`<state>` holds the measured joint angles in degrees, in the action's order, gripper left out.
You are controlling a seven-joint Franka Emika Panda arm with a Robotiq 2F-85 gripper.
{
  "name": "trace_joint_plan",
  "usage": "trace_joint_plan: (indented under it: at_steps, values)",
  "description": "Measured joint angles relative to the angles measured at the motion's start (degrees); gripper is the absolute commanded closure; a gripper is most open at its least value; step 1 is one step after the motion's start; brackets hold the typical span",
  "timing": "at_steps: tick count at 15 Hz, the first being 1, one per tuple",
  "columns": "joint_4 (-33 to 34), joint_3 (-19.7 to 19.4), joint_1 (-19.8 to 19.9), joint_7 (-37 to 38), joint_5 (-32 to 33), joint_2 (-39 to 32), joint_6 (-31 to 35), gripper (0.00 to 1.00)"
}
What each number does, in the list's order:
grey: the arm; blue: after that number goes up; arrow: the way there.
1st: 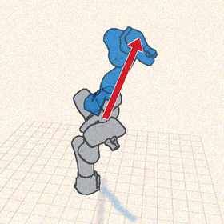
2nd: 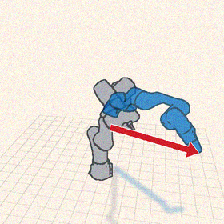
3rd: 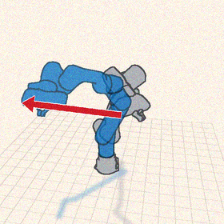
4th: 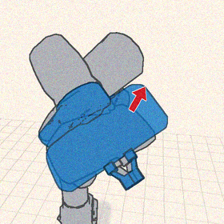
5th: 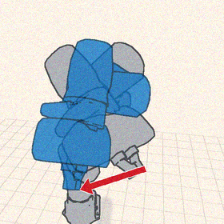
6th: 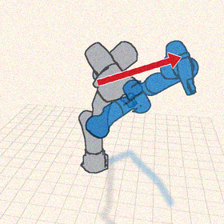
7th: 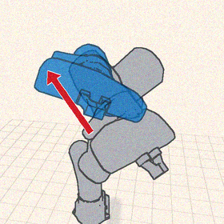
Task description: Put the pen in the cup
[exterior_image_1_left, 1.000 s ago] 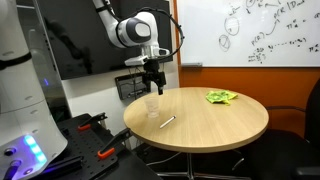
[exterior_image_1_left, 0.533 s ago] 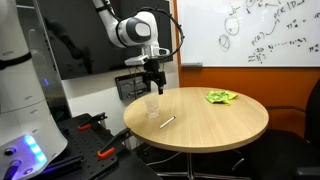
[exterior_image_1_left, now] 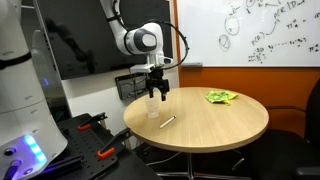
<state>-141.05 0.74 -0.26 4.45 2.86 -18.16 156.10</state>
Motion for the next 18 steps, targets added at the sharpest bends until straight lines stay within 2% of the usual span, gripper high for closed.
trace_joint_plan:
  at_steps: [5,13,14,16,18]
  values:
    - [7.2,0.1,0.7,-0.9,-1.5,-10.6,7.5,0.00]
    - [17.6,-1.2,0.7,-2.7,-0.9,-23.6,7.5,0.03]
    - [18.5,-1.5,0.5,-3.0,-0.7,-24.5,7.5,0.24]
    - [20.1,-2.7,-0.7,-3.0,0.3,-26.2,7.5,0.35]
    - [21.4,-4.0,-2.0,-3.0,1.0,-27.5,7.5,0.51]
